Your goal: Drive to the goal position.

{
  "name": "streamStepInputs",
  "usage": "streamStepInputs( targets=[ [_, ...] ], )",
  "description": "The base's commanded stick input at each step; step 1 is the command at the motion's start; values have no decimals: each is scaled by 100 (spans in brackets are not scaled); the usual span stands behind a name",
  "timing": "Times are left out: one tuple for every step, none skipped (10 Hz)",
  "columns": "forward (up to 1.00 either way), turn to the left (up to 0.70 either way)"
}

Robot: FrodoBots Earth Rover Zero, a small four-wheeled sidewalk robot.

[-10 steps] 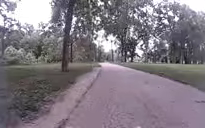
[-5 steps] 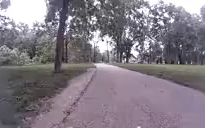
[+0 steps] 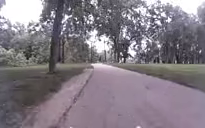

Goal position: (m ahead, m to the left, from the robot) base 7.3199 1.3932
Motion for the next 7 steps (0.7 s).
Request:
streamStepInputs(
  targets=[
    [70, -1],
    [70, -1],
    [70, -1],
    [70, -1],
    [70, -1],
    [70, -1],
    [70, -1]
  ],
)
